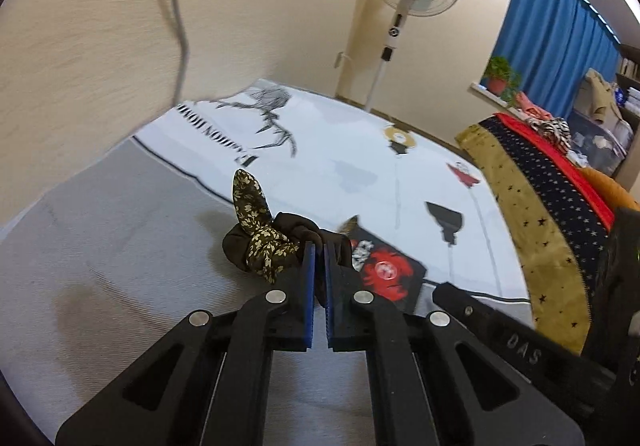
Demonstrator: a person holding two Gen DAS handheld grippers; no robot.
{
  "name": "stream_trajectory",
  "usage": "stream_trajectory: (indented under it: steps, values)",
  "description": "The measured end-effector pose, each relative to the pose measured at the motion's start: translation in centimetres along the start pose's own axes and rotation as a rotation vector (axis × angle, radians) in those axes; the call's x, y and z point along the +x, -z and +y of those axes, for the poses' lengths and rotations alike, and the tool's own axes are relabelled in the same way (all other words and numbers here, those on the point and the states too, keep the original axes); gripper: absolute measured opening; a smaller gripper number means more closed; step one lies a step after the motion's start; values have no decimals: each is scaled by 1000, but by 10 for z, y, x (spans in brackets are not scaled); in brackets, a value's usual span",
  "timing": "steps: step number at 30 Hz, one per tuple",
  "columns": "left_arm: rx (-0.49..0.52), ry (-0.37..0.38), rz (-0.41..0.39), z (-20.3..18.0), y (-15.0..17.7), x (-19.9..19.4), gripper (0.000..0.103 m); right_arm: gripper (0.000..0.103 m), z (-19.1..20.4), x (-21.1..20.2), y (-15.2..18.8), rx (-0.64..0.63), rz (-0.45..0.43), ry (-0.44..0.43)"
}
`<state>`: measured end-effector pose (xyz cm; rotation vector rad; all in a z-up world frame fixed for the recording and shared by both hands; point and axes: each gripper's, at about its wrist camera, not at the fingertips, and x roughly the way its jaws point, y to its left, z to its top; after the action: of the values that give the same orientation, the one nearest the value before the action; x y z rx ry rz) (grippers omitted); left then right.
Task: Collect trash
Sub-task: 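Grasp the black-gold cloth with the left tool while the right grasps the black-red packet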
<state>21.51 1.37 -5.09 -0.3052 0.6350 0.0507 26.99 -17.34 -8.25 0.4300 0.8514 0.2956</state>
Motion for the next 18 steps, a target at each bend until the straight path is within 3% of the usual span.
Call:
stream_trajectory:
  steps: [3, 6, 8, 10, 18]
  values:
    - [-13, -7, 0, 7, 0, 0, 4, 27, 3, 11, -1, 7, 20, 5]
    - [-18, -6, 5, 12, 0, 1, 4, 27, 3, 18, -3, 25, 24, 5]
    - [-25, -5, 8, 14, 1, 1, 4, 20, 5, 20, -3, 23, 28, 12]
    - [-24, -5, 7, 14, 1, 1, 4, 3, 7, 23, -3, 17, 35, 10]
    - [1, 1, 22, 14, 4, -4, 4, 0, 14, -12, 1, -35, -32, 44]
